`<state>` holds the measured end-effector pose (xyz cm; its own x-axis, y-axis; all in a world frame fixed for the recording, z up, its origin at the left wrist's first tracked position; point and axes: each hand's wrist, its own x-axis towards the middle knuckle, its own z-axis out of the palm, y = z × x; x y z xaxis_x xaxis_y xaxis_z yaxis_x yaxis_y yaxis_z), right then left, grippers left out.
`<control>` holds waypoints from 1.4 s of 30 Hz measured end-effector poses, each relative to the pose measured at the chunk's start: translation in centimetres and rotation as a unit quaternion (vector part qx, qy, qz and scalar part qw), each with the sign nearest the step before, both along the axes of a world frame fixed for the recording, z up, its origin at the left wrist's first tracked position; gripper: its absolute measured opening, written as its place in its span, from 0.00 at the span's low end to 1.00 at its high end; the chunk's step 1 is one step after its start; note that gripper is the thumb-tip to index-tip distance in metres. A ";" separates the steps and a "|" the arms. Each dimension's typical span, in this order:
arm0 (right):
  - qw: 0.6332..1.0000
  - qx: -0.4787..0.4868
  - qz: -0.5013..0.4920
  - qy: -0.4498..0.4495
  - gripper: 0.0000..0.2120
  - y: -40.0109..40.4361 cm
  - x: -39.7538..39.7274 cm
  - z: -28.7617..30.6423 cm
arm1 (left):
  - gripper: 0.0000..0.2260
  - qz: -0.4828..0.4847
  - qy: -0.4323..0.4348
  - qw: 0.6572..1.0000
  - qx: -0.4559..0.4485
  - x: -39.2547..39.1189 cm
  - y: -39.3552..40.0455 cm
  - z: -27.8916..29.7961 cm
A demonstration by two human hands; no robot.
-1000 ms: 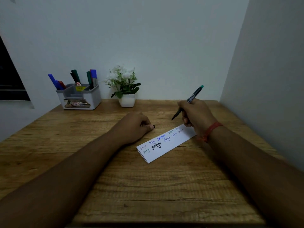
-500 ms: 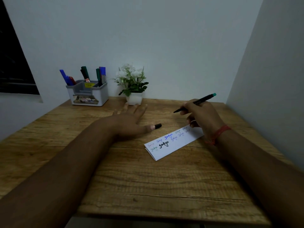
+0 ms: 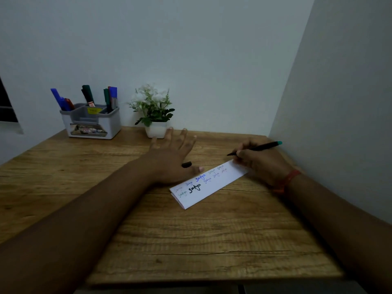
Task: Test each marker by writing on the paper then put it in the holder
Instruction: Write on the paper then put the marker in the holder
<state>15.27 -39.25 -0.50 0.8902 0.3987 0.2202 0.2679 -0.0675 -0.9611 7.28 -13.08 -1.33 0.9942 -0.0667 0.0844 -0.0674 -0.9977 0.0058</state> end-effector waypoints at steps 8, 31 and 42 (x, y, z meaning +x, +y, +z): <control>0.996 -0.083 0.010 -0.038 0.06 -0.1 0.2 -0.7 | 0.44 0.034 0.082 0.994 0.064 3.5 -3.2 1.4; 0.974 -0.202 -0.019 -0.104 0.02 -0.3 -0.1 -0.9 | 0.47 0.060 0.088 0.993 0.055 4.0 -3.1 0.0; 0.978 -0.185 -0.019 -0.098 0.02 -0.4 0.2 -0.9 | 0.47 0.061 0.084 0.993 0.058 4.1 -3.1 -0.1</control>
<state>15.51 -39.66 -1.36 0.8612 0.4504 0.2353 0.4353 -0.4148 -0.7990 11.42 -16.18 -1.44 0.9948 0.0558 -0.0846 0.0463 -0.9929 -0.1096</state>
